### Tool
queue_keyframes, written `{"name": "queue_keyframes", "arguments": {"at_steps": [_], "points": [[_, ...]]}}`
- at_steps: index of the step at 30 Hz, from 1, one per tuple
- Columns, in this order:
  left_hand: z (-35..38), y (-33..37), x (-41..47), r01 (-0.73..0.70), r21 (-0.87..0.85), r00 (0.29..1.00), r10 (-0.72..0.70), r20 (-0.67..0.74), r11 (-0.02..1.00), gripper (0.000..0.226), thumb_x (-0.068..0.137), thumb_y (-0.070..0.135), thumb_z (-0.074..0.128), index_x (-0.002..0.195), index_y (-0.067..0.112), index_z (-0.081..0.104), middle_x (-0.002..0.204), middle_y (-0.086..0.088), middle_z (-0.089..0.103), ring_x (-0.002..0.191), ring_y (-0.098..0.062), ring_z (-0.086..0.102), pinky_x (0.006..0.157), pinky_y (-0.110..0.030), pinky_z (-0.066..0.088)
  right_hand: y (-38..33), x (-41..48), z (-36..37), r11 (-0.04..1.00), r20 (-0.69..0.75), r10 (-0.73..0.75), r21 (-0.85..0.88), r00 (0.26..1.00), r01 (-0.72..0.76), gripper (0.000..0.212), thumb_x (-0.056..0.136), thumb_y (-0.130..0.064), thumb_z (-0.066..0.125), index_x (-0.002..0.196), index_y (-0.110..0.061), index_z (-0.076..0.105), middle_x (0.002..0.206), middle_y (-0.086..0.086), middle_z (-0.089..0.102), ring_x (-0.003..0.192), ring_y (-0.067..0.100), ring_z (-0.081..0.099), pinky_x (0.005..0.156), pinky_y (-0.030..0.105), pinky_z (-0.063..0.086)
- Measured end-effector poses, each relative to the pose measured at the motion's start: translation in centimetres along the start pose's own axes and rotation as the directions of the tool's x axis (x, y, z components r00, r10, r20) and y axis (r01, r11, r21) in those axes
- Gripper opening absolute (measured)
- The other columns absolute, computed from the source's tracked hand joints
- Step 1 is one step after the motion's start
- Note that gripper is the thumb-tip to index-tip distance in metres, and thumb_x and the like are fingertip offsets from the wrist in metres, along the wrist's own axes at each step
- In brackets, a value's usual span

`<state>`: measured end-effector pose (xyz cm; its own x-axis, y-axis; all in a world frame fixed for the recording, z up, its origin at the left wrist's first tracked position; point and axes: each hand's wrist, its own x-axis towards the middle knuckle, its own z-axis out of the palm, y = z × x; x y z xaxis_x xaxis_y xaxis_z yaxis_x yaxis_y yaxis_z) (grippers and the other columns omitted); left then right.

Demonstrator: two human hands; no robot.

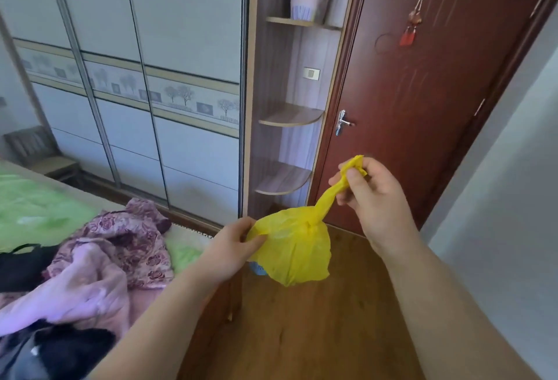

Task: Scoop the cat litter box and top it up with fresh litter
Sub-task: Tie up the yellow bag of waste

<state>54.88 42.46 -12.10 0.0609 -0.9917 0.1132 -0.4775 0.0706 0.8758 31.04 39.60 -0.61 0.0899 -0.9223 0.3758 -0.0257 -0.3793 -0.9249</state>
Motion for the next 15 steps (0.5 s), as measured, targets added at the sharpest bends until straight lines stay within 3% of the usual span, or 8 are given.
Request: {"name": "queue_keyframes", "arguments": {"at_steps": [5,11,15], "points": [[0.7,-1.8,8.7,0.019,0.003,0.997,-0.02,0.073,1.0,0.011,0.093,0.025,0.064,0.082,0.025,0.059,0.063,0.015,0.056,0.06,-0.002,0.05,0.06,-0.022,0.04,3.9,7.1,1.0,1.0,-0.032,0.022,0.001,0.999,-0.022,0.015,0.104,-0.01,0.047,0.101,-0.006,0.062,0.085,0.005,0.073,0.067,0.015,0.06,0.067,0.032,0.054],[2.8,-4.0,21.1,0.067,-0.011,0.992,-0.066,0.107,0.998,0.005,0.092,0.026,0.065,0.092,0.021,0.063,0.075,-0.002,0.063,0.065,-0.013,0.062,0.062,-0.034,0.053,11.1,18.1,-0.3,0.999,-0.039,0.05,0.013,0.998,-0.049,0.017,0.104,-0.012,0.047,0.099,-0.012,0.063,0.087,0.007,0.073,0.071,0.015,0.063,0.072,0.035,0.053],[5.7,-6.6,29.4,0.138,0.013,0.987,-0.139,0.086,0.99,0.02,0.079,0.044,0.066,0.091,0.028,0.064,0.085,-0.01,0.067,0.079,-0.022,0.065,0.078,-0.046,0.053,16.9,25.7,-1.8,0.996,0.028,0.074,0.037,0.997,-0.075,0.017,0.104,-0.009,0.047,0.096,-0.01,0.063,0.085,0.006,0.073,0.068,0.017,0.06,0.071,0.034,0.054]]}}
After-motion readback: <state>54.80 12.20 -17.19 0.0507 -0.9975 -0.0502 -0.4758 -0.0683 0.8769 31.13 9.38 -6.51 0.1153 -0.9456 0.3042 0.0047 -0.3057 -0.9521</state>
